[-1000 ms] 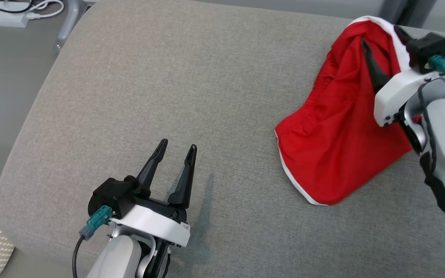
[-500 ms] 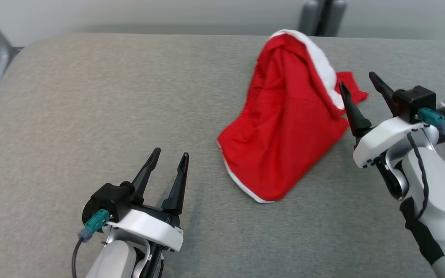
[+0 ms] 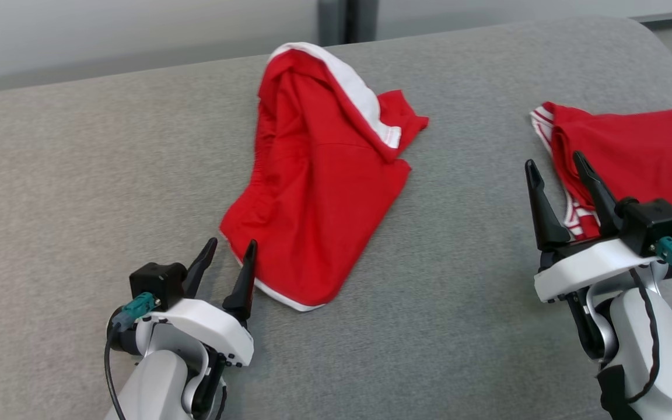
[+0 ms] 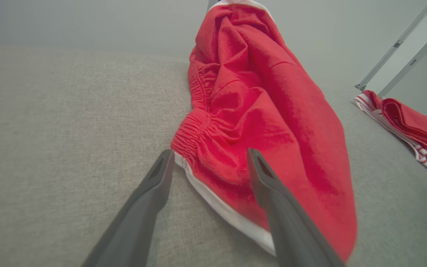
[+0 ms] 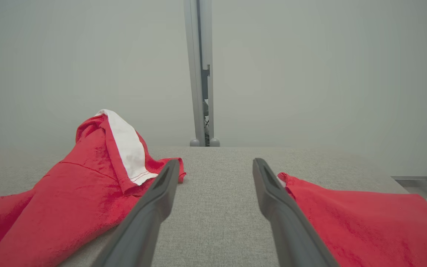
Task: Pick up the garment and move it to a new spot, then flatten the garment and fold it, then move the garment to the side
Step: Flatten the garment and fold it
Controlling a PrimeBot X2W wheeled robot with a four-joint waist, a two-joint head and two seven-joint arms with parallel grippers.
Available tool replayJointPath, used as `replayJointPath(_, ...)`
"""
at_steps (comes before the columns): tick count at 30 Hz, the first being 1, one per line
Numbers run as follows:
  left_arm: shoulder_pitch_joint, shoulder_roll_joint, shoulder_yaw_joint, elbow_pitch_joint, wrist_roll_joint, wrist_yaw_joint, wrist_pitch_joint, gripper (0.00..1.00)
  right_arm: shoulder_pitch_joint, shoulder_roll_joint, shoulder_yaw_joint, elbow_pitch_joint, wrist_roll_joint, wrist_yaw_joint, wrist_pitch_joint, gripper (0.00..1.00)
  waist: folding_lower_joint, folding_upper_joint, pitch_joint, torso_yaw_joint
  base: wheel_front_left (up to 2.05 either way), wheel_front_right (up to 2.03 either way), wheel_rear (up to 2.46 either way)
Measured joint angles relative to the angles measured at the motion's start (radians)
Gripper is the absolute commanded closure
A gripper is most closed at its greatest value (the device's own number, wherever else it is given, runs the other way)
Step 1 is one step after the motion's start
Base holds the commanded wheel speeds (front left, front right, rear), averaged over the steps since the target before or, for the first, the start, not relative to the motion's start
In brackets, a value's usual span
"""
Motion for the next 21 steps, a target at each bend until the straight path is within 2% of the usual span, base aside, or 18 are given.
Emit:
replayJointPath(9,-0.043,0.009,0.029,0.077,-0.032,0.036,0.039,0.0,0.059,0.04,-0.037,-0.061,-0.038,0.0,0.0,0.0,0.0,0.0,0.015,-0.086,0.0,0.0,0.0)
replayJointPath(10,-0.047,0.011,0.029,0.082,-0.034,0.036,0.04,0.66,0.06,0.041,-0.038,-0.065,-0.04,0.0,0.0,0.0,0.0,0.0,0.016,-0.09,0.0,0.0,0.0)
replayJointPath(11,-0.051,0.011,0.03,0.086,-0.039,0.035,0.041,1.0,0.061,0.044,-0.039,-0.068,-0.041,0.0,0.0,0.0,0.0,0.0,0.016,-0.093,0.0,0.0,0.0)
replayJointPath(16,-0.07,0.023,0.038,0.09,-0.04,0.036,0.012,1.0,0.073,0.051,-0.045,-0.076,-0.06,0.0,0.0,0.0,0.0,0.0,0.011,-0.088,0.0,0.0,0.0)
replayJointPath(21,-0.086,0.046,0.082,0.066,-0.039,0.069,-0.038,1.0,0.076,0.056,-0.048,-0.078,-0.071,0.0,0.0,0.0,0.0,0.0,0.004,-0.068,0.0,0.0,0.0)
